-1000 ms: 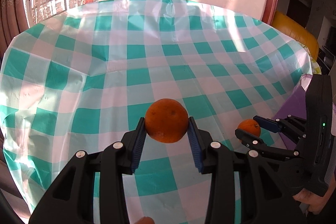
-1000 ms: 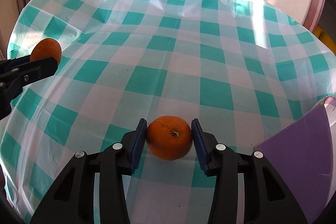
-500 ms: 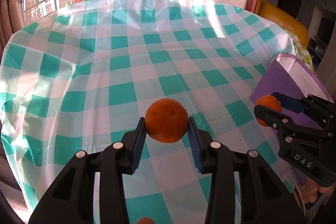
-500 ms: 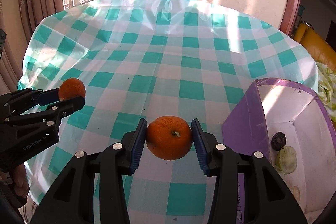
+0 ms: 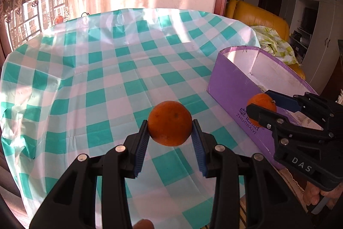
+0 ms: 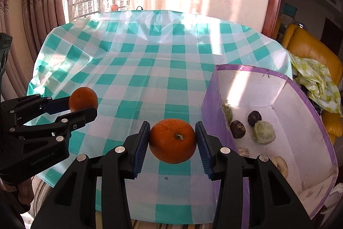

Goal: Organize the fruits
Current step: 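Carry both oranges over the purple box, then open both tools to drop the oranges into the box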

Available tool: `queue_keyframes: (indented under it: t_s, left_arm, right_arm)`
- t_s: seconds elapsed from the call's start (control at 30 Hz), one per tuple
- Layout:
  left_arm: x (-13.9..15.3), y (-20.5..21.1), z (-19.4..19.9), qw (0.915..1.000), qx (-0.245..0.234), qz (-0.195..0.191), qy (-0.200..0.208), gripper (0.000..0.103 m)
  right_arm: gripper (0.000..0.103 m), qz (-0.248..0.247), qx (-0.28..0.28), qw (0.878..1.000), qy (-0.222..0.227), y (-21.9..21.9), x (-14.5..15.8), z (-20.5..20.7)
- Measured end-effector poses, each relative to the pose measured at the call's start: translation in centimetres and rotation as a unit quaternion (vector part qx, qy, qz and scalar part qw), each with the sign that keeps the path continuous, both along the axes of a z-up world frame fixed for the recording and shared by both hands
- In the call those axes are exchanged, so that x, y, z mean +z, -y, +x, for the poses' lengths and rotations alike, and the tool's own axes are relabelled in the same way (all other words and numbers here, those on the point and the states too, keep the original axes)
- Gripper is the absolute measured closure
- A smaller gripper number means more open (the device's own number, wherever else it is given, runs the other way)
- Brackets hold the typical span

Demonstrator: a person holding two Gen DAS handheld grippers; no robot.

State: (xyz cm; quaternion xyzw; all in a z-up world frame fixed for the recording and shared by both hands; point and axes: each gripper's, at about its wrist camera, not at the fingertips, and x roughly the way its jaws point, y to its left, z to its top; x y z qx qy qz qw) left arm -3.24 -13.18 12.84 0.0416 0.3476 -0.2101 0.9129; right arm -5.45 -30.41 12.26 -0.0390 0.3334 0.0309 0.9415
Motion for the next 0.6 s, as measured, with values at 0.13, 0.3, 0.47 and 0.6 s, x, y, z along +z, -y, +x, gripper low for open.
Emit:
queue_keyframes:
  t_s: [0.13, 0.3, 0.47, 0.6]
  left_arm:
    - [1.6, 4.3, -0.9, 0.9988, -0.044, -0.01, 0.019, 0.063]
    - [1.9, 10.9, -0.3, 0.994, -0.106, -0.024, 0.011, 0.063]
    - [0.5, 17.1, 0.8, 0.9897, -0.143, -0.007, -0.006, 0.062]
    - [0.2, 19.9, 0.7, 0.9896, -0.142, 0.02, 0.013, 0.016]
  right_arm:
    - [0.059, -0.004, -0.047, 0.999, 0.021, 3.5, 1.3, -1.5]
    - [0.059, -0.012, -0.133, 0.991, 0.021, 9.3, 0.7, -1.7]
    - [0.059, -0.009, -0.195, 0.981, -0.002, 14.6, -1.2, -1.4]
    - [0.058, -0.004, -0.22, 0.975, -0.013, 17.1, -2.2, -1.6]
